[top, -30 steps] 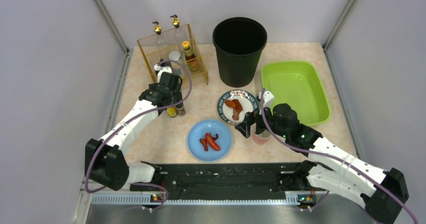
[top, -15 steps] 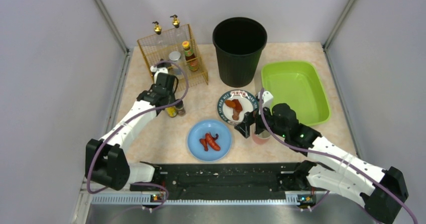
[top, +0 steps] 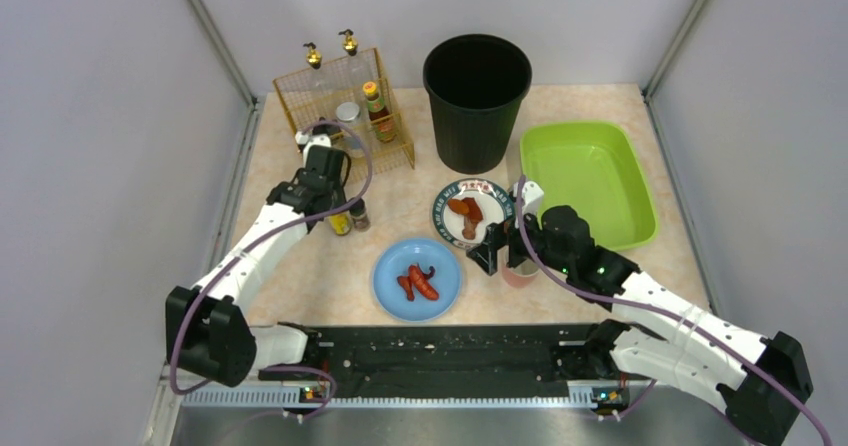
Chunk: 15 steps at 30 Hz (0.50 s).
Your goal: Clear the kitchen counter
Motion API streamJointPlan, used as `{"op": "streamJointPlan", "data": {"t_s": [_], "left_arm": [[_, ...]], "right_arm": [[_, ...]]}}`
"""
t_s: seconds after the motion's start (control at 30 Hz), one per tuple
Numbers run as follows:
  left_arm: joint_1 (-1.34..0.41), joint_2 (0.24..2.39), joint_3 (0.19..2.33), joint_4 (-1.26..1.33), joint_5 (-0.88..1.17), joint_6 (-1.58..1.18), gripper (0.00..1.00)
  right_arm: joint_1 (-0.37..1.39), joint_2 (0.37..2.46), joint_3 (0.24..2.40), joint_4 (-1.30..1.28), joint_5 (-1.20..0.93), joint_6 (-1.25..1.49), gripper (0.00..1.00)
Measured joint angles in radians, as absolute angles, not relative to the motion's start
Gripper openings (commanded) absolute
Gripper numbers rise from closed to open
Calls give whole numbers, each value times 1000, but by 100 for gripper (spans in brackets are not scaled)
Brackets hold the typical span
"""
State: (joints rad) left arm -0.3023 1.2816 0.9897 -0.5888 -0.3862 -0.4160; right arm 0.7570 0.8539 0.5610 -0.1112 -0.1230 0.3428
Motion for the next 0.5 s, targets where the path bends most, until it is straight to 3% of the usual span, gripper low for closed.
{"op": "streamJointPlan", "data": {"t_s": [0.5], "left_arm": [[-326,1173,1261,-744,-373,-363,0]], "right_arm": [[757,865,561,-111,-130,343,99]]}}
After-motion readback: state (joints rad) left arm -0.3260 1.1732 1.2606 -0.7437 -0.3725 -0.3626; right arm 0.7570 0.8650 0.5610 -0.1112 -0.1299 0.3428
